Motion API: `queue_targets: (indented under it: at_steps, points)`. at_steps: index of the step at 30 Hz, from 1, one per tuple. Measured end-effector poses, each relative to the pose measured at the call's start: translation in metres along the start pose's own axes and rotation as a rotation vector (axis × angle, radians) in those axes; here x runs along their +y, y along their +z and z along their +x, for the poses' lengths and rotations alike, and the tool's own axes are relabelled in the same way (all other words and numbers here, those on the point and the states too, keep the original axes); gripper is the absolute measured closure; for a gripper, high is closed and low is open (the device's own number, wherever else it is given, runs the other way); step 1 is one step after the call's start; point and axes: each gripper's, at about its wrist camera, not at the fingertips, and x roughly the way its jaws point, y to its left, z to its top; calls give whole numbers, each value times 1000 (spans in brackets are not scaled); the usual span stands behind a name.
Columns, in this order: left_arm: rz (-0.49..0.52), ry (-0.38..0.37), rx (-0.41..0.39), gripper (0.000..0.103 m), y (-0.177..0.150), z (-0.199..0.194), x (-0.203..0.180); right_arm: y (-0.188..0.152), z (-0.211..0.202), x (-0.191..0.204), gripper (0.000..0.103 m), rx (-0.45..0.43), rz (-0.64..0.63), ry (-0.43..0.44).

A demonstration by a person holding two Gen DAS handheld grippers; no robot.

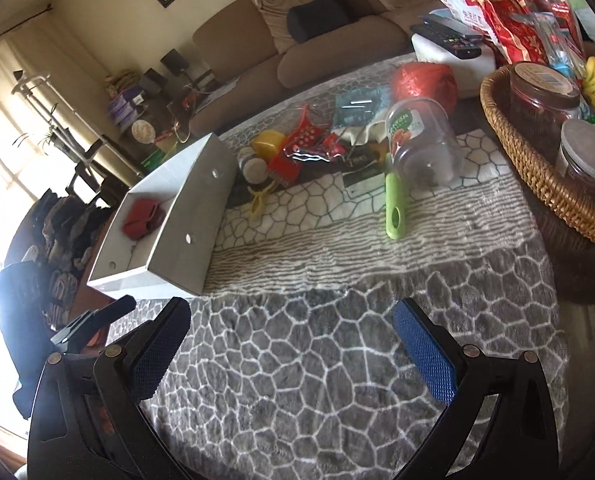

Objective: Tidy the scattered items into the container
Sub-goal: 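Withdraw both tools from the box back toward the cluttered items, then grasp the wire pot-lifter clip with the left tool and lift it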

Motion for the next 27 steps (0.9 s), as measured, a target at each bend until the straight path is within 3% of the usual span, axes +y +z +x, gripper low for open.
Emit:
queue_targets:
  at_steps: [6,15,22,27]
  points:
    - [19,4,24,0,23,42,-7,12,27,-23,0,-29,21,-29]
    - [31,64,10,0,96,110,-8,30,64,-39,0,-56,-2,-62]
    - [11,76,8,0,137,170,-12,41,68,-38,0,-26,-41,-101]
    - [36,67,-6,0,151,193,-27,38,78,-39,0,28,-34,-71]
